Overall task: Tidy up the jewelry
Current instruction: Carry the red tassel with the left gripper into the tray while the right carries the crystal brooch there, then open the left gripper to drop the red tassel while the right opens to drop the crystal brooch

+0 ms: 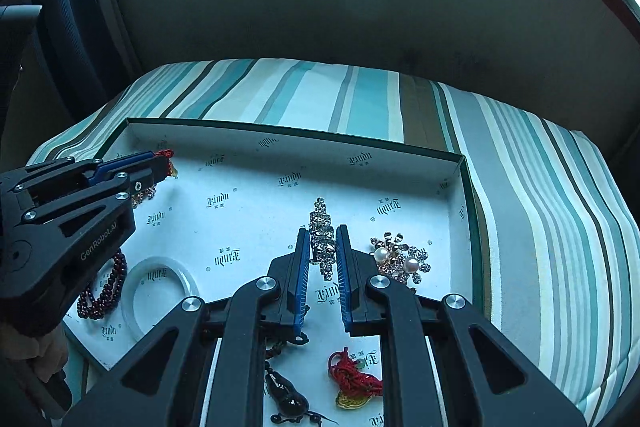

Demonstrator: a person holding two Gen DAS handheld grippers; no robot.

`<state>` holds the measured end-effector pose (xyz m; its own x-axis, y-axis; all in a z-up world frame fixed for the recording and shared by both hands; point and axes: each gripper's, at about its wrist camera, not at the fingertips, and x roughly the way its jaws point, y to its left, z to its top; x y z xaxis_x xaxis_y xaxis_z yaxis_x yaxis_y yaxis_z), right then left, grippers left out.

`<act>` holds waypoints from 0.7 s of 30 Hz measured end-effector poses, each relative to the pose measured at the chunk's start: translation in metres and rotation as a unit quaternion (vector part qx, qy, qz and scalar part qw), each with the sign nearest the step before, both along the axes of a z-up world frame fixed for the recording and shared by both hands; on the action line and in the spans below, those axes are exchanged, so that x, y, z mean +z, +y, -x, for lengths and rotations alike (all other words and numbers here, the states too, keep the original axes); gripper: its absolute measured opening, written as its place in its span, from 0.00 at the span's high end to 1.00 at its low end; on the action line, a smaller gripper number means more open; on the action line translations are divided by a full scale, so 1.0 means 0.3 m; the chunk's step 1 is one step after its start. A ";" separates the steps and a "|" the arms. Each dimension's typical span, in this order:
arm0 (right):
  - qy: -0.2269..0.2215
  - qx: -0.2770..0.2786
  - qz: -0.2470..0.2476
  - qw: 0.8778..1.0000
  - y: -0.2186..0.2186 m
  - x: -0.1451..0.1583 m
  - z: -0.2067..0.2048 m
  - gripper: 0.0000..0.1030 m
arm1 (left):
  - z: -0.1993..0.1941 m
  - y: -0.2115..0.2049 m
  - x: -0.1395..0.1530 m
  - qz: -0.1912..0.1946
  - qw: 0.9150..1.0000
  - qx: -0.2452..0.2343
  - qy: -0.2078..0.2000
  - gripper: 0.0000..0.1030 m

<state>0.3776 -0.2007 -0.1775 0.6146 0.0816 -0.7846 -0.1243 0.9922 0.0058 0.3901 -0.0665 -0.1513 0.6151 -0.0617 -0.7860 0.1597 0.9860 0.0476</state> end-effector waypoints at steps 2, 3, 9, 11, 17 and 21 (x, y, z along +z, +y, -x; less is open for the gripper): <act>0.006 -0.001 0.001 1.000 0.000 -0.017 -0.007 0.87 | -0.009 0.001 -0.019 -0.002 1.000 0.000 0.009 0.91; 0.008 -0.002 0.002 1.000 0.001 -0.023 -0.009 0.87 | -0.012 0.002 -0.026 -0.004 1.000 -0.002 0.011 0.91; 0.014 -0.005 0.005 1.000 0.003 -0.041 -0.015 0.87 | -0.017 0.000 -0.037 -0.008 1.000 -0.003 0.012 0.91; 0.016 -0.006 0.005 1.000 0.007 -0.044 -0.022 0.87 | -0.018 0.000 -0.039 -0.008 1.000 -0.002 0.012 0.91; 0.020 -0.007 0.004 1.000 0.010 -0.046 -0.036 0.87 | -0.032 0.007 -0.050 -0.008 1.000 0.004 0.017 0.91; 0.021 -0.007 0.002 1.000 0.011 -0.046 -0.043 0.86 | -0.039 0.012 -0.054 -0.007 1.000 0.009 0.018 0.90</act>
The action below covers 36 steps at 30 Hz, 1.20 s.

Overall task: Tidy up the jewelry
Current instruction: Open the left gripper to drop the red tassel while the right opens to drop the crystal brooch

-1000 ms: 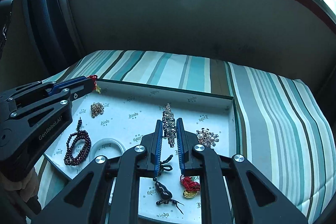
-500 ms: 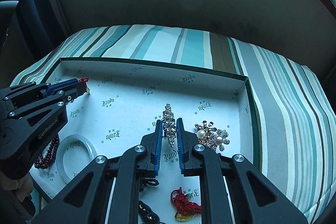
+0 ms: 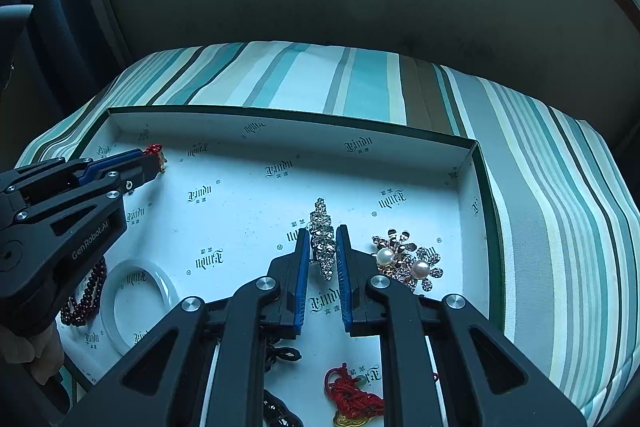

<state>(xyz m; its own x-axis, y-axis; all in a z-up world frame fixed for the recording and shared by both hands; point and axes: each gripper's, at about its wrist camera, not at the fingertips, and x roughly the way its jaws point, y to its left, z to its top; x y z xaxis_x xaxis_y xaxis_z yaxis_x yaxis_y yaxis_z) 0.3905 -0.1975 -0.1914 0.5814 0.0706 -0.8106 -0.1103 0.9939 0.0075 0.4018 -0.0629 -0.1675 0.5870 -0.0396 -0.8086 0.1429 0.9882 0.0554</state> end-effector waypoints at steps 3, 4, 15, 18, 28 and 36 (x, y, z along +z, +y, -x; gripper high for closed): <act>0.001 -0.001 -0.002 1.000 -0.004 -0.001 -0.002 0.86 | -0.002 -0.001 -0.003 0.001 1.000 -0.002 0.002 0.90; 0.001 -0.001 -0.002 1.000 -0.005 -0.001 -0.003 0.86 | -0.001 -0.002 -0.003 0.001 1.000 -0.002 0.001 0.89; -0.001 -0.006 -0.007 1.000 -0.012 0.007 0.000 0.65 | 0.017 0.006 0.021 0.000 1.000 0.003 -0.016 0.49; -0.012 -0.008 -0.003 1.000 -0.011 0.024 0.006 0.56 | 0.022 0.013 0.030 0.002 1.000 0.011 -0.022 0.36; -0.044 -0.007 -0.006 0.999 -0.009 0.124 0.081 0.56 | 0.110 0.038 0.124 0.002 0.998 0.015 -0.060 0.24; -0.060 0.001 -0.008 0.998 0.012 0.199 0.227 0.56 | 0.260 0.095 0.195 0.017 0.996 0.034 -0.074 0.17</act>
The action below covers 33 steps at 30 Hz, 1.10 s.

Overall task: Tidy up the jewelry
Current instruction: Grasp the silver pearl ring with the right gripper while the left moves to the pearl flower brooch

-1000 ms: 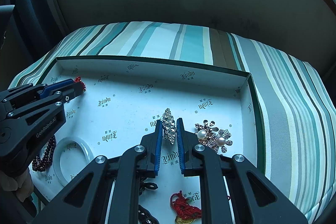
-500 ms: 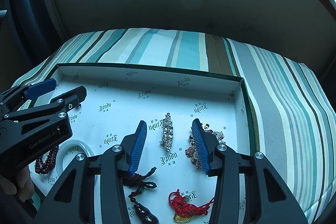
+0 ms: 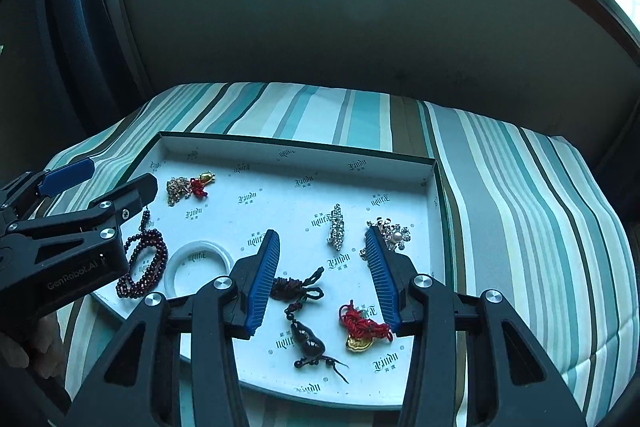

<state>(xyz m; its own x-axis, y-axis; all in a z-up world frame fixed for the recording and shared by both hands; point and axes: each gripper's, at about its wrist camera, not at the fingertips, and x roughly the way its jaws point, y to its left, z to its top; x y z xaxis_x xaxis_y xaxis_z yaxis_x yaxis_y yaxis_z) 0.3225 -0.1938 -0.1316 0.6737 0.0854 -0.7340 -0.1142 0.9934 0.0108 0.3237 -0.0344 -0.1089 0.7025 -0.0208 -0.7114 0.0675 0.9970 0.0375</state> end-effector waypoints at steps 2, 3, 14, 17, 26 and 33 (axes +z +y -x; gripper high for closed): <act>-0.001 0.000 -0.002 1.000 0.003 0.009 0.040 0.56 | 0.040 0.008 0.015 0.001 1.000 0.000 -0.005 0.17; 0.000 -0.001 -0.004 1.000 0.003 0.012 0.062 0.56 | 0.061 0.012 0.022 0.002 1.000 -0.001 -0.006 0.17; 0.031 0.011 0.003 0.999 0.023 -0.030 0.268 0.56 | 0.274 0.056 0.013 -0.022 1.000 0.001 -0.008 0.17; 0.042 0.015 0.005 0.999 0.028 -0.054 0.320 0.56 | 0.315 0.070 -0.012 -0.035 0.999 0.003 0.000 0.17; 0.066 0.028 -0.006 0.997 0.078 -0.111 0.403 0.56 | 0.421 0.152 -0.079 -0.059 0.998 0.026 0.022 0.17; 0.081 0.048 -0.004 0.996 0.152 -0.148 0.407 0.57 | 0.455 0.211 -0.113 -0.077 0.996 0.043 0.034 0.17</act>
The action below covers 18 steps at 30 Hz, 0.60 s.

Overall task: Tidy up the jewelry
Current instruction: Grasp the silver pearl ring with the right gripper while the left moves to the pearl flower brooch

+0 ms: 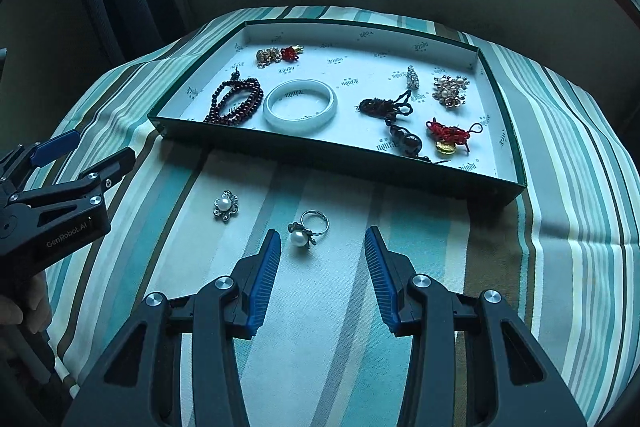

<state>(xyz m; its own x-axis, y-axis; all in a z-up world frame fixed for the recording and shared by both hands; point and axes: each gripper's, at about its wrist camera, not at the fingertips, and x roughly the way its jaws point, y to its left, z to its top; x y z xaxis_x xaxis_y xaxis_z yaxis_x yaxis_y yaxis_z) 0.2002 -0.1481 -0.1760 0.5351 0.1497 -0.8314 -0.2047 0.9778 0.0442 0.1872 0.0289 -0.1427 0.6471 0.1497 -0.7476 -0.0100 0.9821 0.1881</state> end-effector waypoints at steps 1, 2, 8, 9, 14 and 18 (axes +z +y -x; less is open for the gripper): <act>0.003 0.001 0.000 1.000 0.007 -0.007 -0.002 0.57 | 0.002 0.010 -0.003 -0.001 1.000 0.004 0.001 0.17; 0.006 0.002 0.001 1.000 0.014 -0.014 -0.005 0.57 | 0.003 0.017 -0.003 -0.002 1.000 0.007 0.001 0.17; 0.017 -0.003 0.005 1.000 0.036 -0.048 -0.026 0.60 | -0.002 0.050 -0.013 0.001 1.000 0.021 0.007 0.17; 0.019 -0.004 0.005 1.000 0.037 -0.053 -0.028 0.60 | -0.003 0.052 -0.015 0.002 1.000 0.022 0.008 0.17; 0.022 -0.005 0.006 1.000 0.040 -0.066 -0.037 0.66 | -0.007 0.051 -0.019 0.002 1.000 0.021 0.010 0.17; 0.022 -0.006 0.005 1.000 0.041 -0.071 -0.046 0.72 | -0.009 0.049 -0.029 0.001 1.000 0.020 0.013 0.17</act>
<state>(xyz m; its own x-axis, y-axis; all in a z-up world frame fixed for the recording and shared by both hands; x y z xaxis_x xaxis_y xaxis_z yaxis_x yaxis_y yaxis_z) 0.2140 -0.1358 -0.1973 0.5000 0.1343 -0.8556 -0.1912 0.9806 0.0422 0.1900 0.0437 -0.1514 0.6204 0.1735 -0.7648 -0.0440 0.9814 0.1870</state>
